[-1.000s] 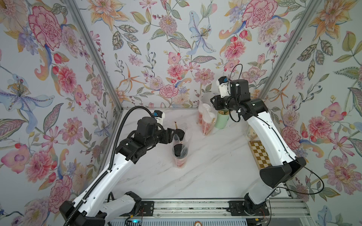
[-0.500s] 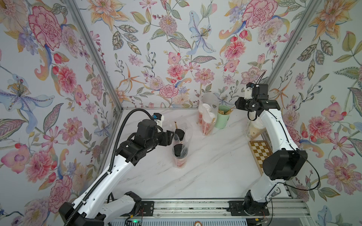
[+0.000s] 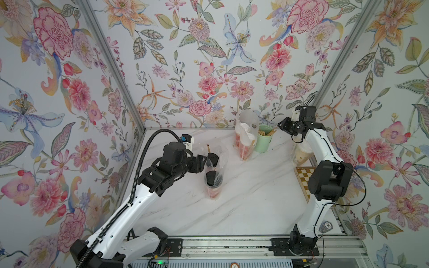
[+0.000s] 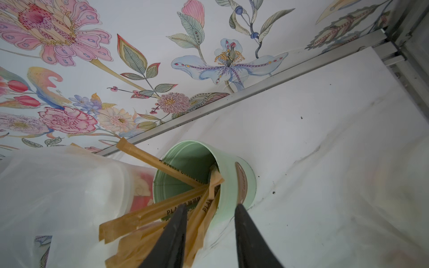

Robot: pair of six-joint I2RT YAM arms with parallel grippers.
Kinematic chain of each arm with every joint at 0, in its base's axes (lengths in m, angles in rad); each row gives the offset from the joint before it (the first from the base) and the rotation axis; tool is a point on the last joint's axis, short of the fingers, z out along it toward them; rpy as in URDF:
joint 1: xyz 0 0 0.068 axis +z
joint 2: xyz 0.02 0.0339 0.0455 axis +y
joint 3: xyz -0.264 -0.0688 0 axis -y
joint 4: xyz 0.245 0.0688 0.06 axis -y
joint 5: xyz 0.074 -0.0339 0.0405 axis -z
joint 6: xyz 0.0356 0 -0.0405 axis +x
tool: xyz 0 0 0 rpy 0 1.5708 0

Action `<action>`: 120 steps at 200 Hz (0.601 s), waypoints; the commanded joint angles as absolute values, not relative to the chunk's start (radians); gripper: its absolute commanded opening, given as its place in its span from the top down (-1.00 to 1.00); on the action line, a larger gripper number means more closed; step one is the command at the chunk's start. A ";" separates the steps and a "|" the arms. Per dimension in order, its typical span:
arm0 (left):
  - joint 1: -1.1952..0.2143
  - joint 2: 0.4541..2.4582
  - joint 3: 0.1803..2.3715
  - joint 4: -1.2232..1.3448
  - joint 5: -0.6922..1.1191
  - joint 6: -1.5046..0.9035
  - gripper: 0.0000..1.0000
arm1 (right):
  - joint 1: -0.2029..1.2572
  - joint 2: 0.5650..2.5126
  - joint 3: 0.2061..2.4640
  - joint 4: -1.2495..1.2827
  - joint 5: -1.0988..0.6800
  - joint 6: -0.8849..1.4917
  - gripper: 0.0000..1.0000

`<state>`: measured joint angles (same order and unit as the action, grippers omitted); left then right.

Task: Pack milk tea into plastic carrier bags
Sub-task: Pick up the straw from the container.

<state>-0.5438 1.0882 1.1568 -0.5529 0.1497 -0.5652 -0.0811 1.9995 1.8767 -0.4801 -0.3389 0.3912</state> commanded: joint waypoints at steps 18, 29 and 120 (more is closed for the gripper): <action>-0.549 1.081 1.155 -0.546 0.133 -0.578 -0.39 | -0.080 2.073 1.923 -0.433 -0.372 0.432 0.31; -0.549 1.082 1.156 -0.547 0.133 -0.580 -0.39 | -0.080 2.090 1.936 -0.426 -0.372 0.431 0.34; -0.550 1.080 1.149 -0.542 0.129 -0.578 -0.39 | -0.078 2.069 1.945 -0.371 -0.345 0.410 0.90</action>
